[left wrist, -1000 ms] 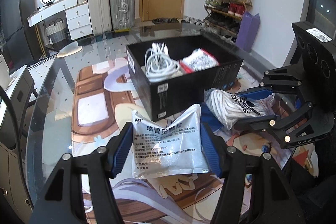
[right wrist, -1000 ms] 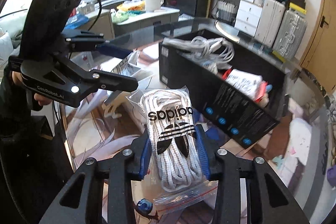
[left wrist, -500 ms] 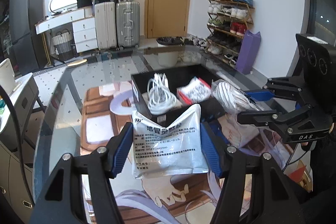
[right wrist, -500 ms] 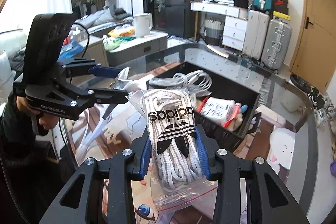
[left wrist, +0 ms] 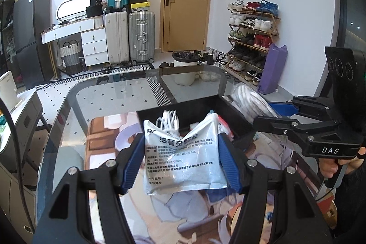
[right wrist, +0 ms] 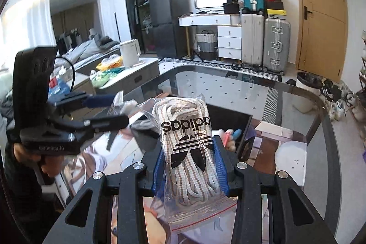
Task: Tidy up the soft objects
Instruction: 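Lift the sachet and adidas bag and carry both over the black bin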
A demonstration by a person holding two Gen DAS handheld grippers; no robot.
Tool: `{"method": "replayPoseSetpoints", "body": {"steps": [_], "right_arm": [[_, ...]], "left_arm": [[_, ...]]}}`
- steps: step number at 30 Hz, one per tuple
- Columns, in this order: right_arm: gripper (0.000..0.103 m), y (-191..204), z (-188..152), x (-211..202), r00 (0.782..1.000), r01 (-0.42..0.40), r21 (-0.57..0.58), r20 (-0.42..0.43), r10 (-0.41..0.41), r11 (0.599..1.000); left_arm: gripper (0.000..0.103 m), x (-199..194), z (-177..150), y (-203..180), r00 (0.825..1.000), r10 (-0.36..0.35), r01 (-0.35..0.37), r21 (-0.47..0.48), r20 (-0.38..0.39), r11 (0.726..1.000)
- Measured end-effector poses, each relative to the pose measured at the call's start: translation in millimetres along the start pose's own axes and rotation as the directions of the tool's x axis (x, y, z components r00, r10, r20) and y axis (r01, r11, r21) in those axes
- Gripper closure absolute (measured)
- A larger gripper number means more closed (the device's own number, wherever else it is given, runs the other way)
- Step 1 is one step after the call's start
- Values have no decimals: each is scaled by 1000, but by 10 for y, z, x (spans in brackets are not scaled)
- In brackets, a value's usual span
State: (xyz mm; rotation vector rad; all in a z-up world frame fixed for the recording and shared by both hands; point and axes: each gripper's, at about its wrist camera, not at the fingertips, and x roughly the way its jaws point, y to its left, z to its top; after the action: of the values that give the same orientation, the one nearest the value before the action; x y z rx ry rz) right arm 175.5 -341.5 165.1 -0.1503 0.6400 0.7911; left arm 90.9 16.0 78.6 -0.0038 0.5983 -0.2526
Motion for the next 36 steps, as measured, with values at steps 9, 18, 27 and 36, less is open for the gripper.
{"method": "replayPoseSetpoints", "body": {"steps": [9, 18, 27, 36], "right_arm": [[64, -89, 133, 100, 1000, 25, 41, 4, -25, 999], [64, -145, 253, 196, 999, 30, 60, 10, -30, 998], [64, -242, 303, 371, 999, 38, 78, -10, -37, 996], [64, -434, 267, 592, 999, 19, 151, -36, -14, 988]], "left_arm": [[40, 262, 141, -11, 1000, -7, 7, 4, -11, 1000], [40, 415, 176, 45, 1000, -3, 2, -22, -22, 1000], [40, 555, 144, 56, 1000, 3, -3, -20, -23, 1000], [40, 639, 119, 84, 1000, -16, 15, -48, -19, 999]]}}
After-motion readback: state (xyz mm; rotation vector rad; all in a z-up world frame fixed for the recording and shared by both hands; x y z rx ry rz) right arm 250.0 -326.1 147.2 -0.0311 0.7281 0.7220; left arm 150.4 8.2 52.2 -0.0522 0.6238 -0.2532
